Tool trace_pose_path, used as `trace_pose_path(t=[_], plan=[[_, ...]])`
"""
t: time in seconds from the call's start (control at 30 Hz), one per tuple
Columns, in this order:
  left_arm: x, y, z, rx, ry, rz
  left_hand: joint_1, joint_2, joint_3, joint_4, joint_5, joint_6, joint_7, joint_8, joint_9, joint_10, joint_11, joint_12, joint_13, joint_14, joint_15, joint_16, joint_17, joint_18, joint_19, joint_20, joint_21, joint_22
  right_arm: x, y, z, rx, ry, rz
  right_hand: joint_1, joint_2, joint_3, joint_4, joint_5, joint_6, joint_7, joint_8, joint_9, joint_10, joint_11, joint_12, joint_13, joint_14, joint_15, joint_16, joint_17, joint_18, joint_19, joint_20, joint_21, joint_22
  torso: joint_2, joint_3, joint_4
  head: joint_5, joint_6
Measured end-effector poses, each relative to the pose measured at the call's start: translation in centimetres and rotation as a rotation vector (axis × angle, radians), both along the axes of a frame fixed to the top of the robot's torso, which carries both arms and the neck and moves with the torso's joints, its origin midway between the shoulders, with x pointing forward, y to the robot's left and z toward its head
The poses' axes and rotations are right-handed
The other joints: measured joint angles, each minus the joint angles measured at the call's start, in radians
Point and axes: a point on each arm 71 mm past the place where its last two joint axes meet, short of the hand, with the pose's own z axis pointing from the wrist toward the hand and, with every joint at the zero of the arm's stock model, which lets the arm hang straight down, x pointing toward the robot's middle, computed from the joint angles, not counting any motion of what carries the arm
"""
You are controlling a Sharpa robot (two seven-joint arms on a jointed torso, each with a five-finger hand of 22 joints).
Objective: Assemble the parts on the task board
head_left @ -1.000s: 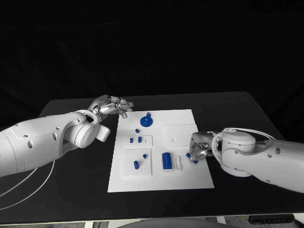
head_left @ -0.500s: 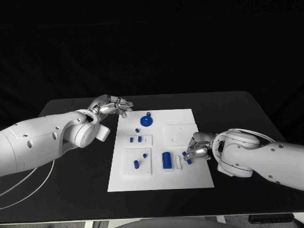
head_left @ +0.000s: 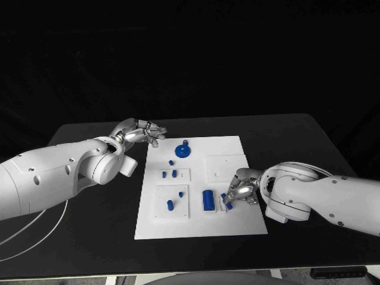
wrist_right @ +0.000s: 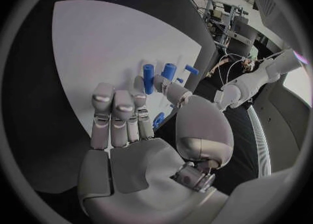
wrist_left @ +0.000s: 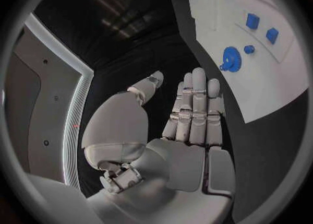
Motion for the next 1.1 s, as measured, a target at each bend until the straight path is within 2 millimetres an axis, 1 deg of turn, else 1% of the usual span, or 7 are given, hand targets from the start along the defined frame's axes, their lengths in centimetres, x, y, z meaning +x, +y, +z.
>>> trace_pose_path(t=[0.43,0.47,0.57,0.83,0.9,1.03,1.1], plan=[[-0.03,-0.01,-0.01,0.001,0.002,-0.003,0.000,0.000,0.000,0.000,0.000,0.000,0.000,0.000,0.000,0.000,0.000,0.000,0.000,0.000,0.000,0.000,0.001,0.000,0.000,0.000,0.000,0.001,0.24,0.42,-0.17,-0.001,0.008,0.005,0.000,0.000,-0.003,0.003,0.000,0.000,0.000,0.000,-0.003,0.000,0.000,0.000,0.000,0.000,0.000,0.000,0.000,0.000,0.001,0.002,0.000,0.000,0.000,-0.0001,0.0008,0.002,0.001],[-0.04,-0.02,-0.01,0.001,0.002,-0.003,0.000,0.000,0.000,0.000,0.000,0.000,0.000,0.000,0.000,0.000,0.000,0.000,0.000,0.000,0.000,0.000,0.001,0.000,0.000,0.000,0.000,0.001,0.23,0.49,-0.19,-0.001,0.008,0.007,-0.004,-0.004,-0.003,0.003,0.000,0.000,0.000,0.000,-0.003,0.000,0.000,0.000,0.000,0.000,0.000,0.000,0.000,0.000,0.001,0.002,0.000,0.000,0.000,-0.0001,0.0008,0.003,0.001],[-0.04,-0.03,-0.01,0.001,0.002,-0.003,0.000,0.000,0.000,0.000,0.000,0.000,0.000,0.000,0.000,0.000,0.000,0.000,0.000,0.000,0.000,0.000,0.001,0.000,0.000,0.000,0.000,0.001,0.20,0.57,-0.26,-0.005,0.013,0.013,-0.004,-0.004,-0.006,0.006,0.000,0.000,0.000,0.000,-0.003,0.002,-0.002,0.000,0.000,0.000,0.000,0.000,0.000,0.000,0.001,0.002,0.000,0.000,0.000,-0.0001,0.0008,0.004,-0.001],[-0.06,0.01,-0.01,0.002,0.003,-0.004,0.000,0.000,0.000,0.000,0.000,0.000,0.000,0.000,0.000,0.000,0.000,0.000,0.000,0.000,0.000,0.000,0.001,0.000,0.000,0.000,-0.004,0.001,0.16,0.59,-0.36,-0.011,0.021,0.018,-0.017,-0.017,-0.017,0.017,-0.014,-0.003,0.002,-0.004,-0.004,0.005,-0.006,0.000,0.000,-0.002,-0.002,0.000,0.000,0.002,-0.003,-0.002,0.000,0.000,0.000,-0.0002,0.0005,0.005,-0.002],[-0.07,0.00,-0.01,0.002,0.004,-0.004,0.000,0.000,0.000,0.000,0.000,0.000,0.000,0.000,0.000,0.000,0.000,0.000,0.000,0.000,0.000,0.000,0.001,0.000,0.000,0.000,-0.004,0.001,0.17,0.59,-0.36,-0.012,0.022,0.018,-0.024,-0.024,-0.018,0.018,-0.016,-0.003,0.002,-0.004,-0.005,0.005,-0.006,0.000,0.000,-0.003,-0.003,0.000,0.000,0.002,-0.002,-0.002,0.000,0.000,0.000,-0.0002,0.0004,0.005,-0.002],[-0.09,0.01,-0.01,0.003,0.004,-0.005,0.000,0.000,0.000,0.000,0.000,0.000,0.000,0.000,0.000,0.000,0.000,0.000,0.000,0.000,0.000,0.000,0.002,0.000,0.000,0.000,-0.004,0.001,0.19,0.57,-0.38,-0.013,0.022,0.017,-0.037,-0.036,-0.017,0.040,-0.039,-0.003,0.002,-0.004,-0.006,0.006,-0.006,0.000,0.001,-0.004,-0.003,0.000,0.000,0.002,0.001,-0.006,0.000,-0.002,0.000,-0.0002,0.0003,0.005,-0.002],[-0.09,0.01,-0.02,0.003,0.005,-0.005,0.000,0.000,0.000,0.000,0.000,0.000,0.000,0.000,-0.001,0.000,0.000,0.000,0.000,0.000,0.000,0.000,0.002,0.000,0.000,0.000,-0.004,0.001,0.20,0.57,-0.38,-0.013,0.022,0.017,-0.044,-0.051,-0.014,0.056,-0.060,-0.003,0.002,-0.004,-0.006,0.006,-0.006,0.000,0.001,-0.004,-0.003,0.000,0.000,0.002,0.002,-0.006,0.000,-0.002,0.000,-0.0001,-0.0001,0.005,-0.002]])
